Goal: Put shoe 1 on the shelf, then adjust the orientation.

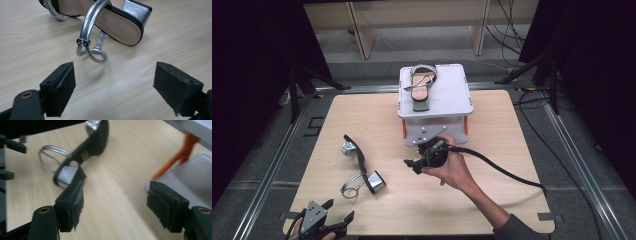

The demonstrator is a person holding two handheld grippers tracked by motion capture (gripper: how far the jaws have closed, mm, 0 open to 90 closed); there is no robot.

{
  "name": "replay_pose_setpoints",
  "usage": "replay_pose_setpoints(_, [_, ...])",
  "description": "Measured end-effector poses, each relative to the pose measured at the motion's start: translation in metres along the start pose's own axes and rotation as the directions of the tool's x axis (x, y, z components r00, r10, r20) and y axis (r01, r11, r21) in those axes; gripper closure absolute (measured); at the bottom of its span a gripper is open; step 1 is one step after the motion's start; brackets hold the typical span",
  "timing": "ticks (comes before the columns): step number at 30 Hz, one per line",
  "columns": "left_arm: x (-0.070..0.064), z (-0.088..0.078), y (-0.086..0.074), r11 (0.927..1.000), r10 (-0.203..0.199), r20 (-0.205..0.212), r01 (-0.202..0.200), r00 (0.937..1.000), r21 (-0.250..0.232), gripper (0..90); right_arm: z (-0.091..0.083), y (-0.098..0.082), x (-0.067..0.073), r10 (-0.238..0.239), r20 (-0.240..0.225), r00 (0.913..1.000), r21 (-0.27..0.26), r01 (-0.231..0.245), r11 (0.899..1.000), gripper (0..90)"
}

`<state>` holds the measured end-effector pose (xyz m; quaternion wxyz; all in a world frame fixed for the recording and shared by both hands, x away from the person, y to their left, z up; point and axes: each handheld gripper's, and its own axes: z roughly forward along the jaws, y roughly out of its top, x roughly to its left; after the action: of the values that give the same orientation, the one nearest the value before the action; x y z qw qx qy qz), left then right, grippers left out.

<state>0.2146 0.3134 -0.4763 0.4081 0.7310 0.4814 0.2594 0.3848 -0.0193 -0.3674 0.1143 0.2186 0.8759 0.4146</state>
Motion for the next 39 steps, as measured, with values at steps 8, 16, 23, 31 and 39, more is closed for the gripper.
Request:
replay_pose_setpoints(8, [0.002, -0.002, 0.0, 0.9994, 0.025, 0.001, -0.025, 0.9997, 0.026, 17.1, 0.036, 0.01, 0.036, -0.058, -0.045, 0.9973, 0.031, 0.059, 0.998, 29.3])
replay_pose_setpoints(16, [0.002, -0.001, 0.0, 1.0, 0.009, 0.0, -0.009, 1.0, 0.005, 17.0, 0.078, 0.011, 0.065, -0.097, -0.088, 0.9914, 0.068, 0.103, 0.992, 31.5])
replay_pose_setpoints(23, [0.001, 0.0, 0.0, 1.0, 0.001, 0.007, -0.001, 1.0, -0.002, 17.1, 0.1, 0.005, 0.06, -0.088, -0.102, 0.9909, 0.064, 0.095, 0.993, 32.5])
replay_pose_setpoints(31, [0.0, 0.0, 0.0, 0.9999, 0.003, 0.002, -0.003, 1.0, 0.012, 17.0, 0.107, 0.003, 0.063, -0.009, -0.111, 0.9938, 0.081, 0.018, 0.997, 33.0])
replay_pose_setpoints(39, [0.001, 0.0, 0.0, 0.9999, 0.005, 0.008, -0.005, 1.0, 0.009, 17.0, 0.113, 0.013, 0.075, -0.131, -0.035, 0.9907, 0.097, 0.134, 0.986, 30.6])
